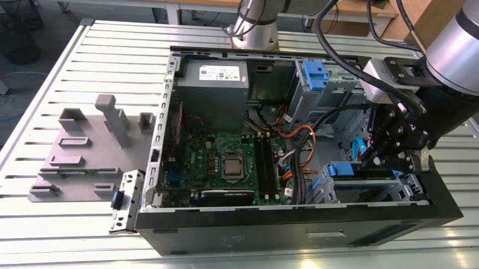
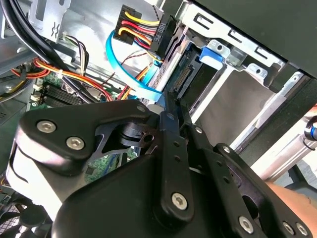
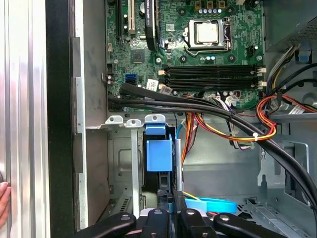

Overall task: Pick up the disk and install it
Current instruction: 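Insert the first disk wire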

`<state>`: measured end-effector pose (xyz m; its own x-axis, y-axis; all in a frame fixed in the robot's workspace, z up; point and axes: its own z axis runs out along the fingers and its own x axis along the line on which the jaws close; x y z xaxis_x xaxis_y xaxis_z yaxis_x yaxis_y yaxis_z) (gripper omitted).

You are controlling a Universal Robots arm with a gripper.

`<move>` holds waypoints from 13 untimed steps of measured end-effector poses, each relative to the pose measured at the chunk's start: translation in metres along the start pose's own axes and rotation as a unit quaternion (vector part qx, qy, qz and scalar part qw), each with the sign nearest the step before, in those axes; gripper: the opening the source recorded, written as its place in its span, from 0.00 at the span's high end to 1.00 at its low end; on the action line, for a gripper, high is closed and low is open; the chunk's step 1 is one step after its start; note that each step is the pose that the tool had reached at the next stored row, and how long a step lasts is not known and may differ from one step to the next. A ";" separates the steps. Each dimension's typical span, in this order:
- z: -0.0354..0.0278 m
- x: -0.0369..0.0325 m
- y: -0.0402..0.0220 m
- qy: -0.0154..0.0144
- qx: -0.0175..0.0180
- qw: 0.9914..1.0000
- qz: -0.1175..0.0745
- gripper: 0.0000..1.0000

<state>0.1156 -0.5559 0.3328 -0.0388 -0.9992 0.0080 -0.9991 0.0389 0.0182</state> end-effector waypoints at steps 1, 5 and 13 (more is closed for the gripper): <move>0.0000 0.0000 0.0000 0.000 0.000 1.000 0.000 0.84; 0.0019 0.0000 0.0000 0.000 0.000 1.000 0.000 0.84; 0.0026 0.0000 0.0000 0.000 0.000 1.000 0.000 0.83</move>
<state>0.1156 -0.5559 0.3302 -0.0388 -0.9992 0.0071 -0.9991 0.0389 0.0182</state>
